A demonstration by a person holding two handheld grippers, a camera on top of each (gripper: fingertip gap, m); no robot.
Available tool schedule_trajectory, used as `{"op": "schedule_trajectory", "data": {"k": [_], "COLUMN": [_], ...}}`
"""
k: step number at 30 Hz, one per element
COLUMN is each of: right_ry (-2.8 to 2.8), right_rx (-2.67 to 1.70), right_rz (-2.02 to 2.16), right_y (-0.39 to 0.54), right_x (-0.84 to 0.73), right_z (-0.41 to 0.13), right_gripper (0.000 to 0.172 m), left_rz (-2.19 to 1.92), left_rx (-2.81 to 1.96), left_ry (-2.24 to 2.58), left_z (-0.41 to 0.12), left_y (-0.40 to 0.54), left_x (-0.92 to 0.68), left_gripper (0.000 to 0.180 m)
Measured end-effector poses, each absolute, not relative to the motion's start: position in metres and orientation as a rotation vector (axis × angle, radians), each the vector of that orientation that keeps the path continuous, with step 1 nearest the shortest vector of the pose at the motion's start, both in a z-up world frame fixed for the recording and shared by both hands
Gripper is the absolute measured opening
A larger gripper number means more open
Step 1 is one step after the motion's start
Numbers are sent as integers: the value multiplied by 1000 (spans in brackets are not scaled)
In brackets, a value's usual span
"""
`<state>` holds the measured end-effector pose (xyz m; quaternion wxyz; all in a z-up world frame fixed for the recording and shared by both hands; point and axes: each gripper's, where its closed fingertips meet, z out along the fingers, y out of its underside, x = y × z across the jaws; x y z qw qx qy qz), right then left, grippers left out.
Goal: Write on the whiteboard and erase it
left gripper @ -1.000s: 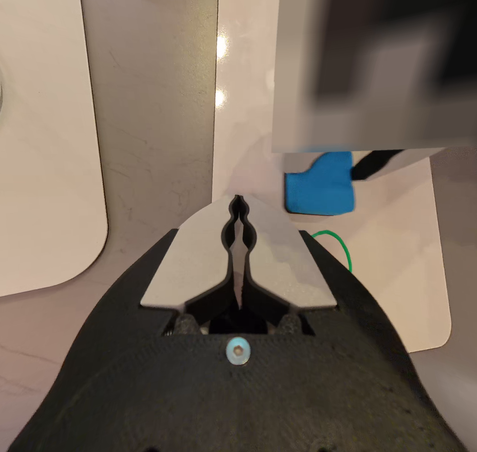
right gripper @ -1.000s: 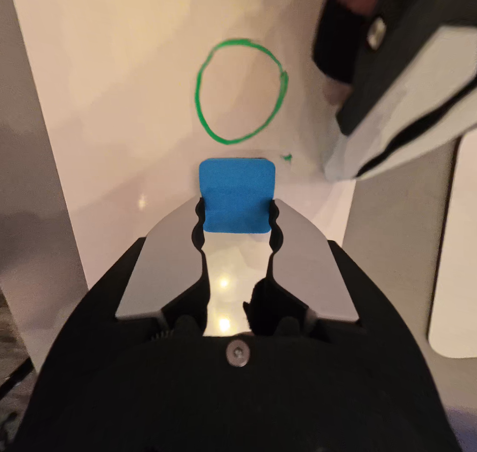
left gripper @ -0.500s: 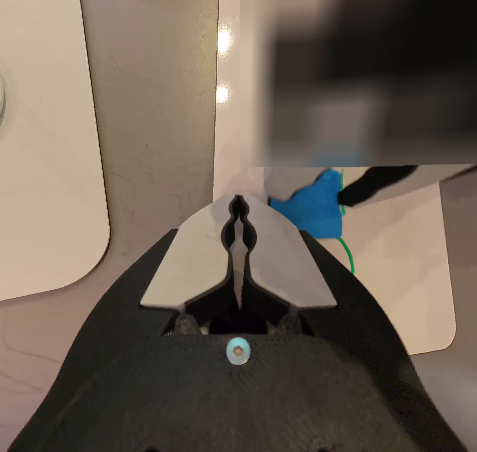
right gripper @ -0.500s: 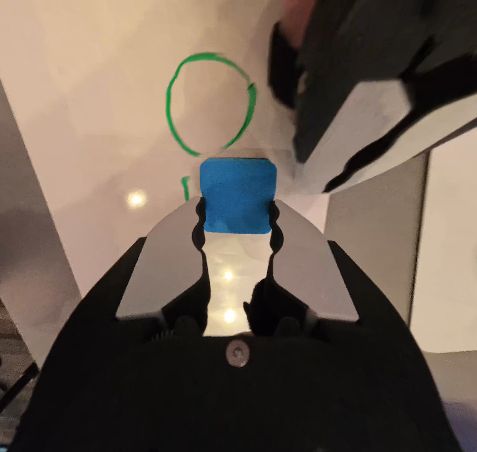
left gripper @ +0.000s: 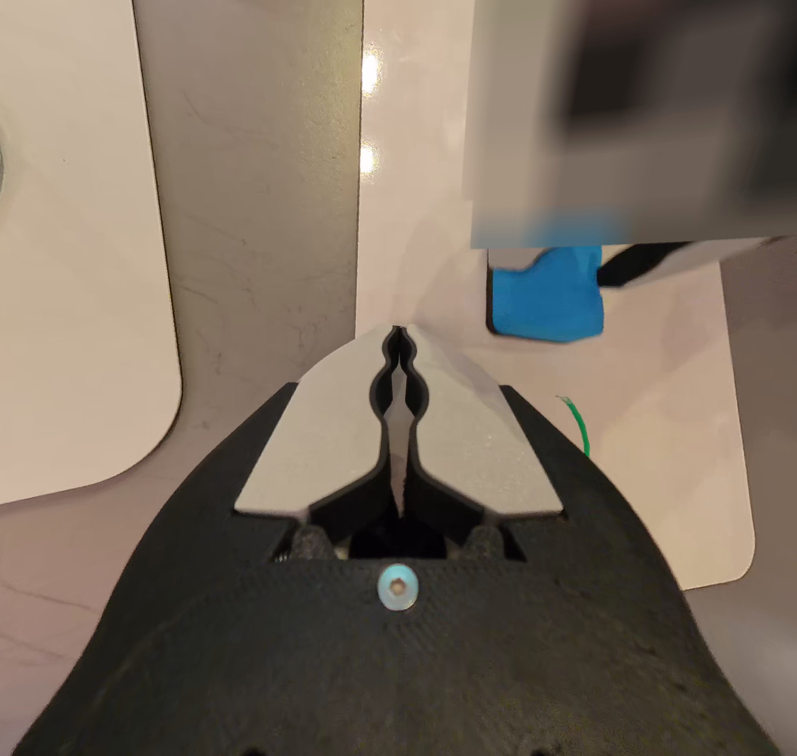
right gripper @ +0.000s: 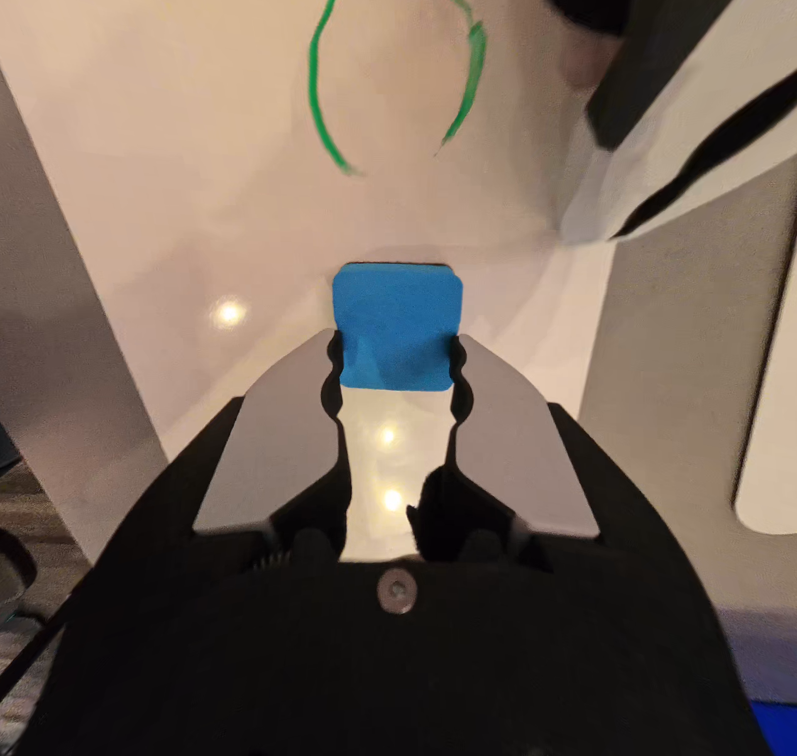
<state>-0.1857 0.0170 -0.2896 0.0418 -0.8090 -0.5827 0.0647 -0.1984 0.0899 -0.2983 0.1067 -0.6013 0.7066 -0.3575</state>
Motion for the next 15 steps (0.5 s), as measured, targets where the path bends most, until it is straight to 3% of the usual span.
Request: {"op": "schedule_trajectory", "data": {"k": [15], "right_ry": [-1805], "right_rx": [-2419], "right_rz": [265], "right_y": [28], "right_x": [-226], "right_z": [-289], "right_gripper": [49], "left_rz": [-1094], "left_rx": [-1794], "left_ry": [2069], "left_z": [-298], "left_y": [90], "left_x": [-199], "left_gripper": [1]}}
